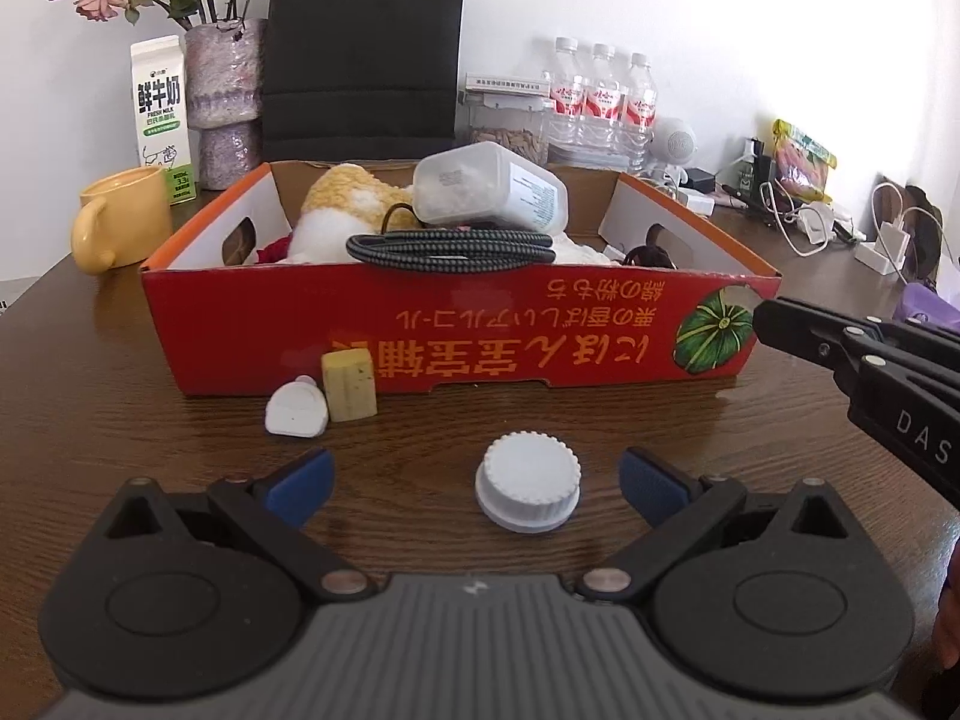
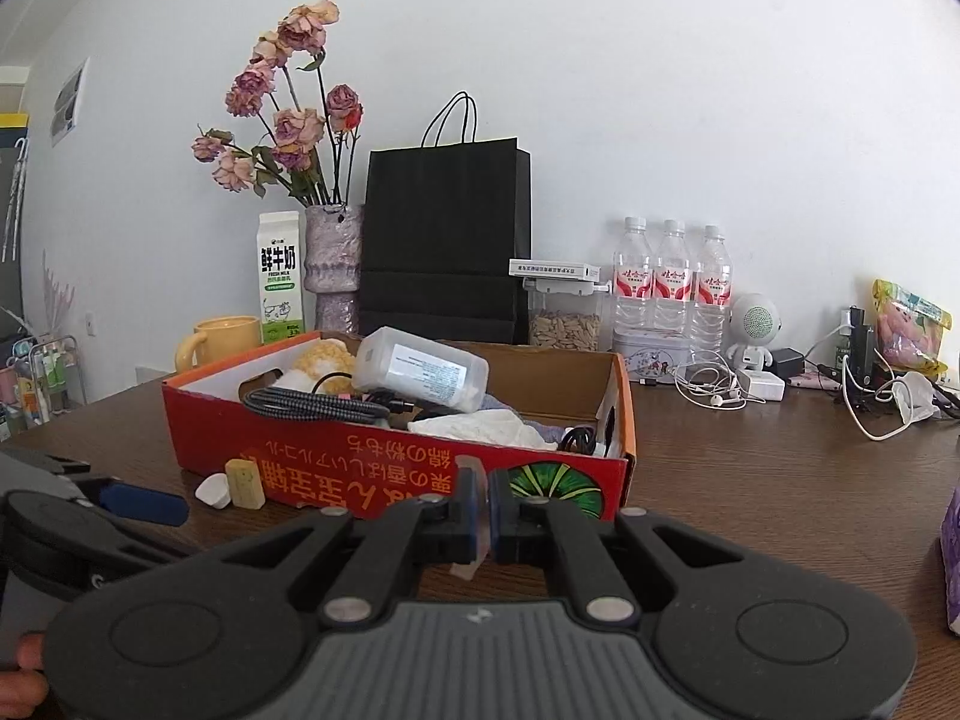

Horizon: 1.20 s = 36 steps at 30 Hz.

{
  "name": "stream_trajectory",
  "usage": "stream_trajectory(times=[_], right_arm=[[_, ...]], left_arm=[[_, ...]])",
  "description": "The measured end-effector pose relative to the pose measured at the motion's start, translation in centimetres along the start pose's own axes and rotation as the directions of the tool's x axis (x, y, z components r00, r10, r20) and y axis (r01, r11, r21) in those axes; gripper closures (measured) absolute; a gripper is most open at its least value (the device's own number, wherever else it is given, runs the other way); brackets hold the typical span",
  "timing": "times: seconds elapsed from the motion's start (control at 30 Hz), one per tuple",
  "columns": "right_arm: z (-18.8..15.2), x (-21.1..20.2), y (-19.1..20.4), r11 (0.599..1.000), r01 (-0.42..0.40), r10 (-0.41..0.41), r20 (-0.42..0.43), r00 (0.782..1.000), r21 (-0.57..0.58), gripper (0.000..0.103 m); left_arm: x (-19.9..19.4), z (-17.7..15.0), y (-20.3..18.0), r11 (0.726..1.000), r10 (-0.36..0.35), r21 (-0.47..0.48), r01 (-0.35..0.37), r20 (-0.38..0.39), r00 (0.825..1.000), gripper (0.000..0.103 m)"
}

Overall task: Organize objects
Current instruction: 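Grasp the small translucent strip with the right gripper while the left approaches the ridged white cap, then close the left gripper on the ridged white bottle cap, then lift the strip and cap and carry them over the box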

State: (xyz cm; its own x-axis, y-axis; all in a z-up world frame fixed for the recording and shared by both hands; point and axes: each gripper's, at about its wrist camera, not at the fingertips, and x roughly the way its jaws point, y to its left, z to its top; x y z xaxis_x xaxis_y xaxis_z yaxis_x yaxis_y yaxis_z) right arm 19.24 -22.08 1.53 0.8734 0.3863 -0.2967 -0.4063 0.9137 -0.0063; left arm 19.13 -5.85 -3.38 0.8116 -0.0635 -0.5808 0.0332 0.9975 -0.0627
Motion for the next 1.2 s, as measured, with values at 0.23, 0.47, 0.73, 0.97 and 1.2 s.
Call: stream_trajectory(times=[0.23,0.47,0.73,0.97,1.2], right_arm=[[0.0,0.0,0.0,1.000,-0.004,0.004,-0.001,1.000,0.002,0.100],[-0.1,0.0,0.1,1.000,-0.005,0.005,-0.001,1.000,0.002,0.100],[-0.1,0.1,0.1,1.000,-0.002,0.002,-0.007,1.000,0.002,0.100],[-0.2,0.1,0.2,1.000,0.001,-0.001,-0.005,1.000,-0.001,0.100],[0.2,-0.5,0.6,1.000,0.018,-0.018,0.035,0.999,-0.016,0.100]], left_arm=[[0.9,0.1,-0.8,1.000,0.015,-0.002,-0.015,-0.036,0.999,0.000],[1.2,0.0,-1.0,1.000,0.031,0.000,-0.031,-0.050,0.998,0.008],[0.4,0.0,-1.0,1.000,-0.014,-0.003,0.014,-0.010,1.000,0.062],[-0.5,0.2,-1.0,1.000,-0.026,0.000,0.026,0.029,0.999,0.062],[-2.8,1.6,-0.2,0.999,-0.040,0.002,0.040,0.115,0.993,0.063]])
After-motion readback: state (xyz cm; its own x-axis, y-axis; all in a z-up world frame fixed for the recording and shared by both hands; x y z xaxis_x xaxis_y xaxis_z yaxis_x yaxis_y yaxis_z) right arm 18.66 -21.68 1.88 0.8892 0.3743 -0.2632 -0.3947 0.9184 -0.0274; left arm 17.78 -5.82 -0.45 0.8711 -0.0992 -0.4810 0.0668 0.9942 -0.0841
